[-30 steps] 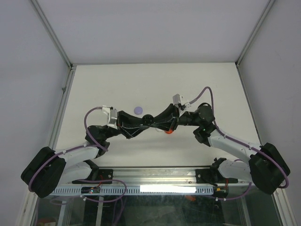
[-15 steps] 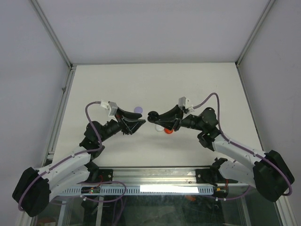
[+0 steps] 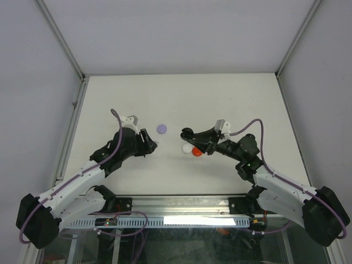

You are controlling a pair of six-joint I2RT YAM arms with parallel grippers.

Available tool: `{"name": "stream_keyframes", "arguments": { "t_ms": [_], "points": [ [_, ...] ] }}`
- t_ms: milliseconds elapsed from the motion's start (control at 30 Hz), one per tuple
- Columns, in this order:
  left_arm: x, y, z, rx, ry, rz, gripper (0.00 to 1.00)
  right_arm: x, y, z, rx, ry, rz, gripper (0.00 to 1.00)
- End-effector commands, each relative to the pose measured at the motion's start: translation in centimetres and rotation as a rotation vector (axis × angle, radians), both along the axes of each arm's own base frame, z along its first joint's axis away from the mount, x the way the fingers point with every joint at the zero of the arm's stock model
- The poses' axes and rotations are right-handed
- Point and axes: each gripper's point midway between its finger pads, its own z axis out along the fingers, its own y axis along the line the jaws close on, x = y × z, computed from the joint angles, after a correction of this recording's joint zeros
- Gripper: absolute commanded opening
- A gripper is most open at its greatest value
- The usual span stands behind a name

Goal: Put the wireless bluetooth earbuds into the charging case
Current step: Adjust the charging case, then pick up the earbud from the center of the board.

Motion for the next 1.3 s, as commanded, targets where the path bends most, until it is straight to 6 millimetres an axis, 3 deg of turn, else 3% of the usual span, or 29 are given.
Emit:
{"name": "stream_keyframes", "arguments": {
  "t_ms": [0,333,633,933,1267],
  "points": [
    [0.0,3.2,-3.0,0.183,0.157,0.146,0.54,0.5,-0.7,0.9,0.023,-0.052,-0.051,0.00],
    [2.5,5.2,-6.2,0.447,0.223,0.201,0.46,0.1,-1.1,0.9,0.039,-0.061,-0.053,0.00],
    [3.7,5.1,-8.9,0.547,0.281,0.158,0.40,0.0,-1.3,1.0,0.044,-0.072,-0.063,0.00],
    [3.7,5.4,-11.2,0.606,0.336,0.134,0.34,-0.1,-1.3,1.1,0.042,-0.069,-0.059,0.00],
    [2.7,4.7,-11.6,0.564,0.369,0.090,0.14,-0.1,-1.4,1.2,0.041,-0.065,-0.065,0.00]
  ]
}}
